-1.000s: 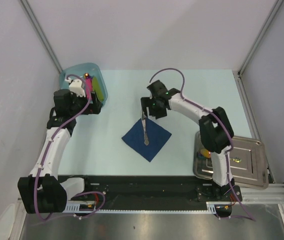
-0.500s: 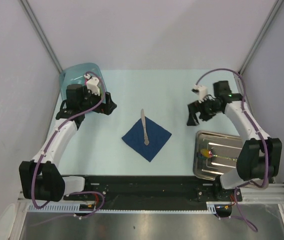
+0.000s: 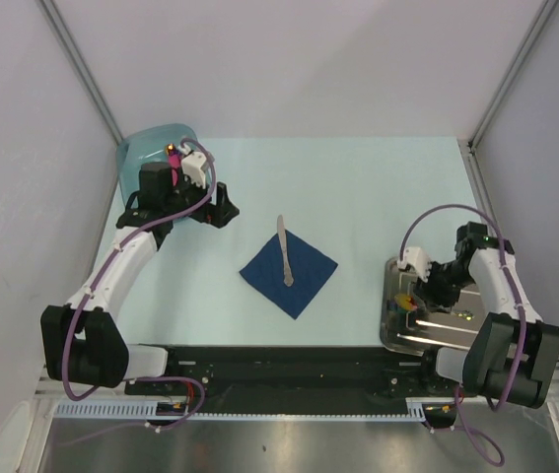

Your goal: Place the utensils on the paper napkin and roll it up

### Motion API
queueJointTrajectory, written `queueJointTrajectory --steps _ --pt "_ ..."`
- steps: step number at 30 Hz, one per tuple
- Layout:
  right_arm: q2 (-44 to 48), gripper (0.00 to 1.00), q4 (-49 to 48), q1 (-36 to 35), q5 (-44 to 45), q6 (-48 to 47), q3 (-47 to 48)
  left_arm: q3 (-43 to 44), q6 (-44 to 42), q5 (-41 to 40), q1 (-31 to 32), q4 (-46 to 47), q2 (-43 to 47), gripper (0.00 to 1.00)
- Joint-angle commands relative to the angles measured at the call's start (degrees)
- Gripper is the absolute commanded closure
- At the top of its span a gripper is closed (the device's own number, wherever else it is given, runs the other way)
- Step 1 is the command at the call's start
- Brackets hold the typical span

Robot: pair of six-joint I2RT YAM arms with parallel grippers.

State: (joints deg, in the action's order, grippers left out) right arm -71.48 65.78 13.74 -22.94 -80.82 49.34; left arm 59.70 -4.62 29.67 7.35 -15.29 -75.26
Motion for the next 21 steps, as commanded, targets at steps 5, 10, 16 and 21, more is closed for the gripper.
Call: queueJointTrajectory --steps 5,10,16,21 --pt "2.8 0.52 -13.5 -2.5 8.9 -12.3 -9.9 1.5 -1.5 1.1 0.3 -1.1 1.3 0.00" --pt "2.2 0.54 -18.5 -4.1 10.5 -10.9 -13.2 0.8 -1.7 1.0 0.3 -1.6 1.7 0.00" --pt "-0.3 0.60 -21.1 -4.8 11.6 -9.4 -14.4 0.9 -2.0 1.3 0.2 -1.6 1.4 0.00" --pt "-0.1 0.72 -22.3 -5.6 11.7 -8.7 -17.3 1.1 -2.8 1.3 0.2 -2.2 1.4 0.00"
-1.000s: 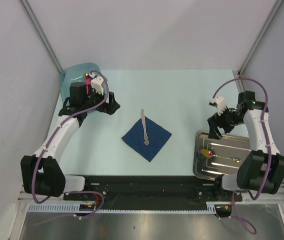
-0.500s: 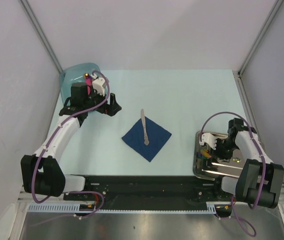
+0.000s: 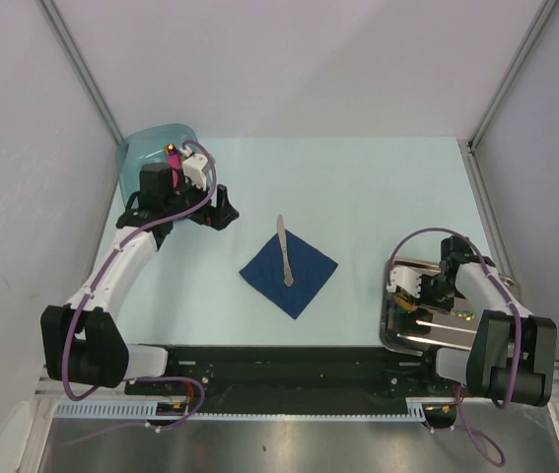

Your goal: Place the utensils on the paper napkin and roll it up

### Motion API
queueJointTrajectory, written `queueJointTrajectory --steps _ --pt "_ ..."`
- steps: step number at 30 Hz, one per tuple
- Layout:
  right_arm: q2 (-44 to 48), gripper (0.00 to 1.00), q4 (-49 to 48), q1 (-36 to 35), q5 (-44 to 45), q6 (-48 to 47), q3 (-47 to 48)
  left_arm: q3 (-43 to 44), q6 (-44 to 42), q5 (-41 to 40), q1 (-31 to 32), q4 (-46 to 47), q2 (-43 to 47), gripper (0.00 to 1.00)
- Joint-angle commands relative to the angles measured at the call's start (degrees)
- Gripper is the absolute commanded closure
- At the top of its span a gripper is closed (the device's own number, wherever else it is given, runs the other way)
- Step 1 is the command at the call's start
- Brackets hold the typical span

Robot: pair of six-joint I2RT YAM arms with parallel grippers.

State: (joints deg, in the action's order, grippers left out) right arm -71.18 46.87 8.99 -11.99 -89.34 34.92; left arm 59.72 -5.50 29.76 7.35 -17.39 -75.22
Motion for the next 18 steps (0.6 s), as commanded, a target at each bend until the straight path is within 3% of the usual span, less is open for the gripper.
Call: queueJointTrajectory --steps 1,3,4,14,18 --pt "-0.6 0.76 -3.5 -1.3 1.0 0.5 -3.1 1.1 -2.1 1.3 0.2 -0.3 1.3 0.00" --pt "-0.8 0.97 -3.2 -3.0 2.1 3.0 -2.8 1.2 -2.1 1.3 0.2 -0.3 1.4 0.00" --pt "-0.9 1.00 -2.8 -3.5 2.2 3.9 -2.5 1.2 -2.1 1.3 0.2 -0.3 1.3 0.00" --pt "5.0 1.00 9.8 -4.9 -2.6 18.8 10.2 0.4 -1.2 1.9 0.2 0.1 1.7 0.00" --pt "2.1 1.00 11.2 -11.9 -4.5 31.6 18.4 0.3 -0.7 1.8 0.1 0.3 1.7 0.00"
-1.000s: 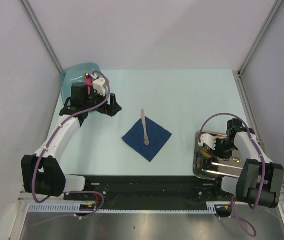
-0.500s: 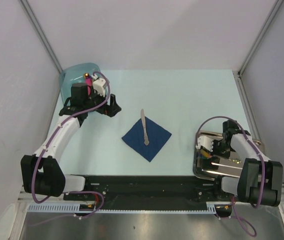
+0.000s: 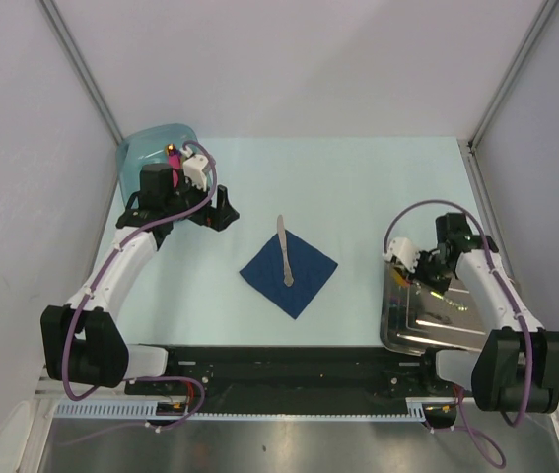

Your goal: Place the utensils on the paper napkin and roll it up

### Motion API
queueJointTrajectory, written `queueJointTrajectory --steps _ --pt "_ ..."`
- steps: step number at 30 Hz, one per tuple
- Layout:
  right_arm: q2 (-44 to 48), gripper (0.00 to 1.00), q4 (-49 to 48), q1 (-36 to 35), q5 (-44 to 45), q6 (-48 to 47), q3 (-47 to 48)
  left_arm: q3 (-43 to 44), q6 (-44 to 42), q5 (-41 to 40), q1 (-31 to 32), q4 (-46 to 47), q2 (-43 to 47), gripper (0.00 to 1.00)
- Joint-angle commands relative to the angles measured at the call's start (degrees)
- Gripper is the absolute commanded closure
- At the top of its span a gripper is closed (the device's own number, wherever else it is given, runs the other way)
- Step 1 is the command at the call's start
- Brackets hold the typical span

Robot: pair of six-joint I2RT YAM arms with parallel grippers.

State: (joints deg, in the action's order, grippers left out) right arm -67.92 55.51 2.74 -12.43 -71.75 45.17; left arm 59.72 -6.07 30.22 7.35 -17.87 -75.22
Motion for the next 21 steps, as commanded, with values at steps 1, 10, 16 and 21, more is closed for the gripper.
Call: queueJointTrajectory --steps 1,10,16,21 --pt "-2.0 1.00 2.2 -6.9 -4.4 17.6 9.7 0.3 0.1 1.2 0.0 0.8 1.7 0.00" --pt "-25.6 1.00 -0.3 -17.7 -3.8 50.1 36.7 4.2 4.0 0.6 -4.0 -3.2 2.2 0.00" --pt "-37.5 1.00 -0.7 -20.5 -4.9 66.0 51.2 4.3 6.9 5.5 -9.9 -6.5 4.9 0.00" --pt "-42.4 1.00 -7.3 -26.8 -2.0 78.3 52.3 -0.2 6.2 3.4 -10.8 -1.6 10.3 0.00"
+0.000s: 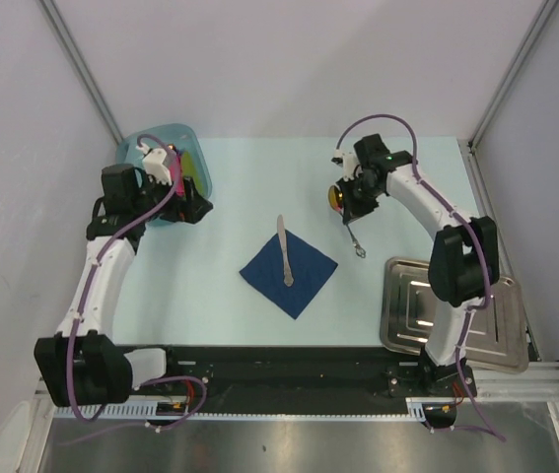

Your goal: Place the utensils on the paper napkin and roll it up

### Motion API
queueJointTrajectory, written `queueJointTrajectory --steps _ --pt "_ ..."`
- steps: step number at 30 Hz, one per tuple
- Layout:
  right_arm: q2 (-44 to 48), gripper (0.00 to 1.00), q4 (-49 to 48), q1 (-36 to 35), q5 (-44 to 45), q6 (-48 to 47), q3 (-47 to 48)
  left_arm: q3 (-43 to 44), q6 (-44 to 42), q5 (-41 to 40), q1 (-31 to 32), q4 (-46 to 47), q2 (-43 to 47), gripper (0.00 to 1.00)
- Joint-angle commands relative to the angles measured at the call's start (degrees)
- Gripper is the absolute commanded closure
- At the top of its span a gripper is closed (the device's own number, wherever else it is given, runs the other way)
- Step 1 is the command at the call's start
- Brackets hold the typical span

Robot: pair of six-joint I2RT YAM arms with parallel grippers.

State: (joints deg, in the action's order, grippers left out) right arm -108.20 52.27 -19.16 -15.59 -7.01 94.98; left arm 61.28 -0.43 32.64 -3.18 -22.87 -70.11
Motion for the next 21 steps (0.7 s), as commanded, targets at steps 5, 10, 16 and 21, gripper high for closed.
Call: queueJointTrajectory --steps 5,10,16,21 --pt "-6.0 1.00 -8.3 -10.3 4.2 22.0 2.3 -1.1 -5.9 2.7 -0.2 -0.2 3.8 0.00" --pt "-11.4 1.00 -8.2 -16.3 7.1 26.0 7.8 -4.1 -4.6 1.5 -0.2 2.8 5.1 0.00" --pt "-18.1 1.00 -6.5 -19.1 9.0 28.9 12.2 -6.9 -4.7 0.3 -0.2 4.2 8.0 0.00" --pt "-20.0 1.00 -5.9 -19.7 10.3 30.9 13.1 -8.5 -4.6 0.0 -0.2 4.7 10.0 0.00"
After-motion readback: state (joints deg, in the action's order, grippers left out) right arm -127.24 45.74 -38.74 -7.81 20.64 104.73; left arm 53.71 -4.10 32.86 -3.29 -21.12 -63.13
